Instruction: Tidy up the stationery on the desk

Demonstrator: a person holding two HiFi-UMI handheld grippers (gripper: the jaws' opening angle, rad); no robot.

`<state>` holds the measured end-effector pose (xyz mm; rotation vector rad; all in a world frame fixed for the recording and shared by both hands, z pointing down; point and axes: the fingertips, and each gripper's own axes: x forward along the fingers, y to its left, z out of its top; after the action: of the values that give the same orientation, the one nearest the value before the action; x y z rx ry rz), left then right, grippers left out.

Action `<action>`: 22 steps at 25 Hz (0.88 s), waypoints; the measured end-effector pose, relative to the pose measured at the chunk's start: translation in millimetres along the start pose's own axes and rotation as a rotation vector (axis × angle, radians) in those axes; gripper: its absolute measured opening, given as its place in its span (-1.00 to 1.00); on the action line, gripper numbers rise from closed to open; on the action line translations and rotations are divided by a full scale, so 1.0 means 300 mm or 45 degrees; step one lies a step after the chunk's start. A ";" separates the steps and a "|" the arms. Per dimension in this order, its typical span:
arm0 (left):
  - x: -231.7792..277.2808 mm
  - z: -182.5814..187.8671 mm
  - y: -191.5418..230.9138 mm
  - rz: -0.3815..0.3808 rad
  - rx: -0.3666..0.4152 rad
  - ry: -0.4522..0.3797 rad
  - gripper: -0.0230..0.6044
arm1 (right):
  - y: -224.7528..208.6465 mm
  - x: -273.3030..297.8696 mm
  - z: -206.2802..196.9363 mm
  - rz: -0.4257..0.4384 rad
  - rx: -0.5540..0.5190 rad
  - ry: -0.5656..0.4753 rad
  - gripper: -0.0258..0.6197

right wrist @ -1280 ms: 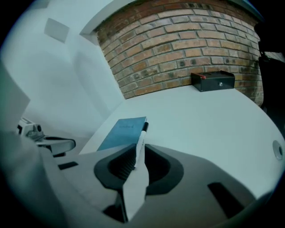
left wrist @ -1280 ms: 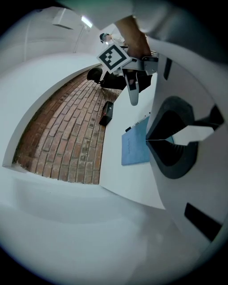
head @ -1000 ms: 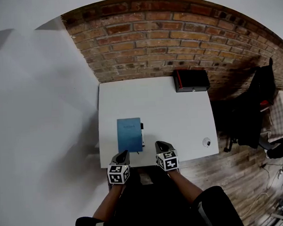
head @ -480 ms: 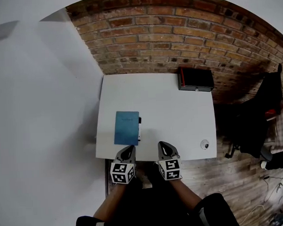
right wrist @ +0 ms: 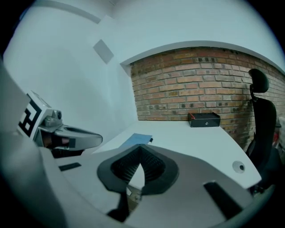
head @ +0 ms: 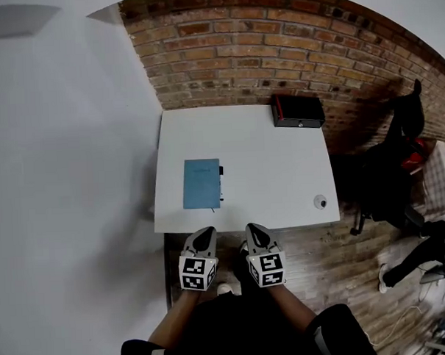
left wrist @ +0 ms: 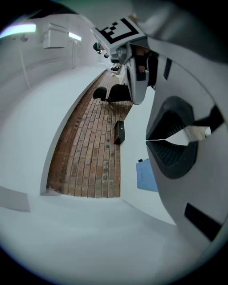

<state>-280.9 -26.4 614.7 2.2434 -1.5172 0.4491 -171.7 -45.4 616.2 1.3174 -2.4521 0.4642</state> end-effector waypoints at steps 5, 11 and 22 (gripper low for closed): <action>-0.147 -0.083 -0.016 -0.002 0.024 -0.036 -0.87 | 0.120 -0.114 -0.068 -0.018 -0.001 -0.007 -0.85; -0.286 -0.150 -0.043 0.009 0.006 -0.087 -0.87 | 0.205 -0.239 -0.113 -0.035 -0.009 -0.040 -0.85; -0.404 -0.227 -0.111 0.010 0.020 -0.092 -0.87 | 0.297 -0.344 -0.149 -0.042 -0.009 -0.051 -0.85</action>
<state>-296.7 115.8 612.3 2.2889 -1.5640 0.3878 -187.0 96.5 600.9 1.3748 -2.4577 0.4249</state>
